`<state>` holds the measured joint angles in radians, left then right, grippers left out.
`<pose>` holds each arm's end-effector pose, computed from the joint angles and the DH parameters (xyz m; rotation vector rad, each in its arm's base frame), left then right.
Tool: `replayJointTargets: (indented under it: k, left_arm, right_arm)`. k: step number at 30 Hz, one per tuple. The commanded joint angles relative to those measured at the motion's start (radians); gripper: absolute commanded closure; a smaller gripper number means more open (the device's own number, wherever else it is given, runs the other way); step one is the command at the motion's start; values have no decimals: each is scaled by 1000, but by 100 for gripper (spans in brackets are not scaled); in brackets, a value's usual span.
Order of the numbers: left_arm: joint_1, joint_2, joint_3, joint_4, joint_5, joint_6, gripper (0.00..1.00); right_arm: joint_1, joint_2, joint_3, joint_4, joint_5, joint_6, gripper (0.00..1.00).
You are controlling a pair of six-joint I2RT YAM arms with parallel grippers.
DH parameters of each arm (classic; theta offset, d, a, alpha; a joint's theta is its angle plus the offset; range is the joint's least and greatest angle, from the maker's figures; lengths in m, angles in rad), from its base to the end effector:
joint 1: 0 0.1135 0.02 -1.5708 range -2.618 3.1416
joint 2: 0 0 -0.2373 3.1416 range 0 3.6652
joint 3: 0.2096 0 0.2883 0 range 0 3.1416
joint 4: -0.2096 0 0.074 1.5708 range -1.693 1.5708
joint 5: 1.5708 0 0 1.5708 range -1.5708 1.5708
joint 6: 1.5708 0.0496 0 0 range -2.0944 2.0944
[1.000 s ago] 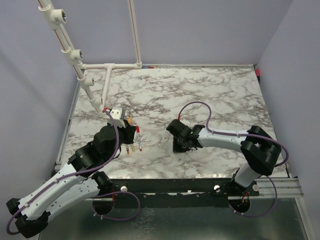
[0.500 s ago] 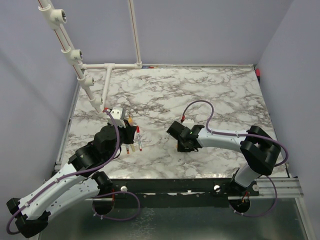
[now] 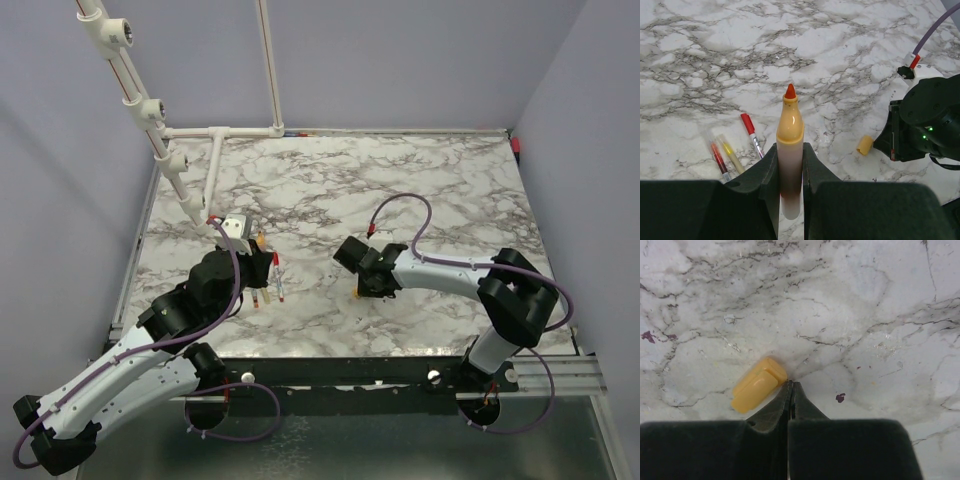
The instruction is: Insert the pens into the pen caps
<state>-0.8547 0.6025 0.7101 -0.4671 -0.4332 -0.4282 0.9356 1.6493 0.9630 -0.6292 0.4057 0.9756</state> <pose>0.1534 -0.1446 0.2960 0.1191 1.9178 -0.4522 0.2086 0.2500 0.1021 0.1237 2.6637 -0.0370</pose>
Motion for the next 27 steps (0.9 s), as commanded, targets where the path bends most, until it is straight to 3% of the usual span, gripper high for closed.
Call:
replayJointTargets:
  k: [1,7,8,11,14,27]
  left_arm:
    - [3,-4,-8,-13,-11,10,100]
    - [3,-13,-8,-13,-13,10,100]
    - [2,-12,-8,-13,-12,10,100]
    - [2,-16,-8,-13,-10,9,100]
    - [2,-19,-8,-13,-9,10,100]
    - [3,-43,-9,-11,11,13,100]
  right_arm:
    - [-8,17,54,-51,62,2,99]
    - [-8,-30,84,-99,70,9,99]
    - [-8,-39,90,-103,68,11,95]
    - [-7,-64,103,-92,40,12,69]
    - [-8,-76,100,-74,13,34,56]
    - [-8,-3,99,-139,-17,408,43]
